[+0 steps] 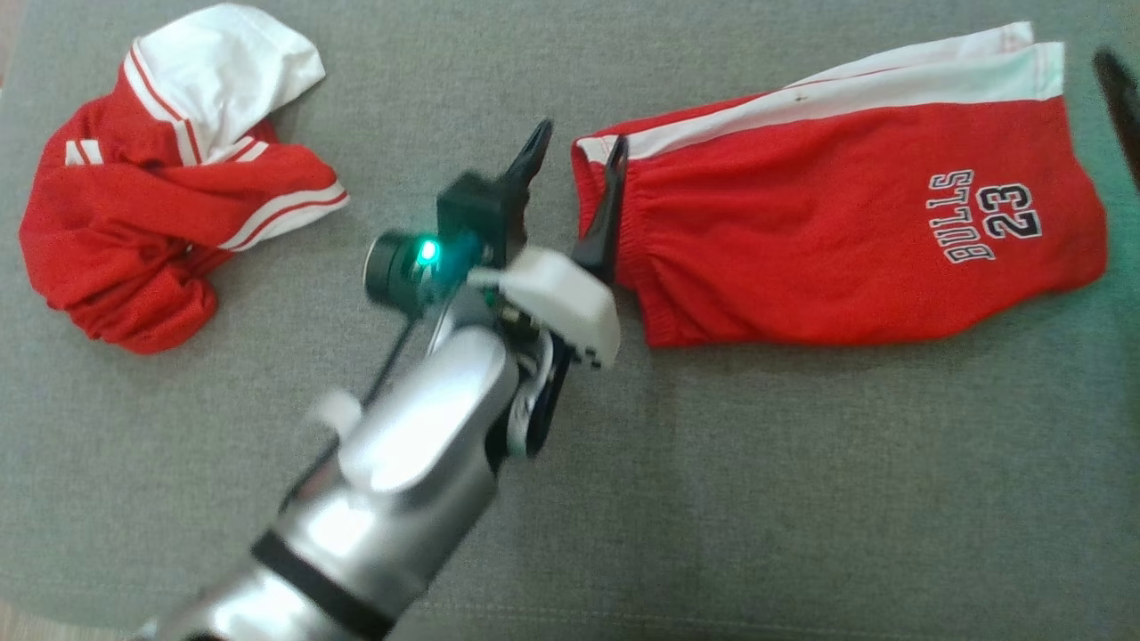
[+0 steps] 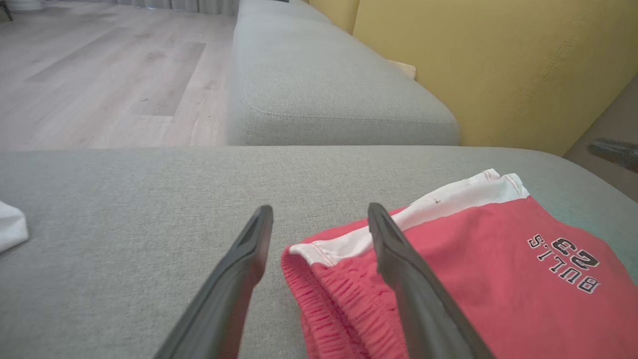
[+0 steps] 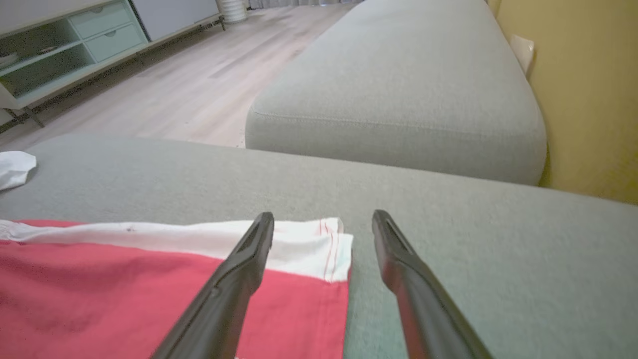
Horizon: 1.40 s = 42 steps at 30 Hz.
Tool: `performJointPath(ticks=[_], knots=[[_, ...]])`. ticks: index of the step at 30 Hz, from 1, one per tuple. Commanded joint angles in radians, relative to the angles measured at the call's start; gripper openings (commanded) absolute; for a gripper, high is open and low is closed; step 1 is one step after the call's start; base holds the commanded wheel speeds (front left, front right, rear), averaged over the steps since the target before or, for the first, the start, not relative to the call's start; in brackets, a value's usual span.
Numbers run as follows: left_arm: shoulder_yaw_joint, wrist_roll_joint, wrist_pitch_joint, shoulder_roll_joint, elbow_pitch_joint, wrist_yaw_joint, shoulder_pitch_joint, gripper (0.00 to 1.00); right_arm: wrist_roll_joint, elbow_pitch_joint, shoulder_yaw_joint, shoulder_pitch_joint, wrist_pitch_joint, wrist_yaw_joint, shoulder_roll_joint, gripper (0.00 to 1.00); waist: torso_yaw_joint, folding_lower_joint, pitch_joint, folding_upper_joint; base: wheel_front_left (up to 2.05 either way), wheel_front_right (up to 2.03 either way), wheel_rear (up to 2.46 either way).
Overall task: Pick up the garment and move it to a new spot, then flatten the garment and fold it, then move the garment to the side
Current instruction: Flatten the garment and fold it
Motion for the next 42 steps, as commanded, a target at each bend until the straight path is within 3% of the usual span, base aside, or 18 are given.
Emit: performJointPath(ticks=[1, 8, 14, 21, 22, 23, 24, 26, 34, 42], knots=[[0.048, 0.037, -0.012, 0.012, -0.054, 0.016, 0.025, 1.00, 0.016, 0.007, 0.011, 0.051, -0.011, -0.001, -0.028, 1.00, -0.006, 0.0000, -0.014, 0.0000, 0.00, 0.00, 0.00], [0.156, 0.202, -0.012, 0.012, -0.264, 0.067, 0.268, 1.00, 0.060, 0.153, 0.034, 0.089, -0.023, -0.001, 0.040, 1.00, 0.019, 0.0000, -0.041, 0.0000, 0.00, 0.00, 0.00], [0.186, 0.302, -0.012, 0.012, -0.395, 0.064, 0.427, 1.00, 0.082, 0.316, 0.043, 0.075, 0.000, -0.001, 0.117, 1.00, 0.077, 0.0000, -0.041, 0.0000, 0.00, 0.00, 0.00], [0.204, 0.354, -0.012, 0.012, -0.436, 0.063, 0.491, 1.00, 0.103, 0.460, 0.066, 0.058, 0.051, -0.001, 0.204, 1.00, 0.116, 0.0000, -0.034, 0.0000, 0.00, 0.00, 0.00], [0.209, 0.356, -0.012, 0.012, -0.438, 0.064, 0.495, 1.00, 0.103, 0.465, 0.075, 0.058, 0.058, -0.001, 0.216, 0.95, 0.116, 0.0000, -0.036, 0.0000, 0.00, 0.00, 0.00], [0.214, 0.358, -0.012, 0.012, -0.438, 0.065, 0.500, 1.00, 0.106, 0.467, 0.081, 0.059, 0.065, -0.001, 0.228, 0.83, 0.115, 0.0000, -0.039, 0.0000, 0.00, 0.00, 0.00], [0.218, 0.360, -0.012, 0.012, -0.438, 0.065, 0.505, 1.00, 0.108, 0.468, 0.088, 0.061, 0.070, -0.001, 0.238, 0.46, 0.113, 0.0000, -0.044, 0.0000, 0.00, 0.00, 0.00], [0.225, 0.374, -0.012, 0.012, -0.428, 0.064, 0.515, 1.00, 0.106, 0.472, 0.106, 0.065, 0.076, -0.001, 0.253, 0.00, 0.106, 0.0000, -0.059, 0.0000, 0.00, 0.00, 0.00], [0.263, 0.396, -0.012, 0.012, -0.402, 0.051, 0.560, 1.00, 0.083, 0.551, 0.141, 0.062, 0.031, -0.001, 0.275, 0.00, 0.051, 0.0000, -0.128, 0.0000, 0.00, 0.00, 0.00], [0.315, 0.404, -0.012, 0.012, -0.383, 0.015, 0.608, 1.00, 0.054, 0.637, 0.169, 0.051, 0.006, -0.001, 0.220, 0.00, -0.026, 0.0000, -0.201, 0.0000, 0.00, 0.00, 0.00]])
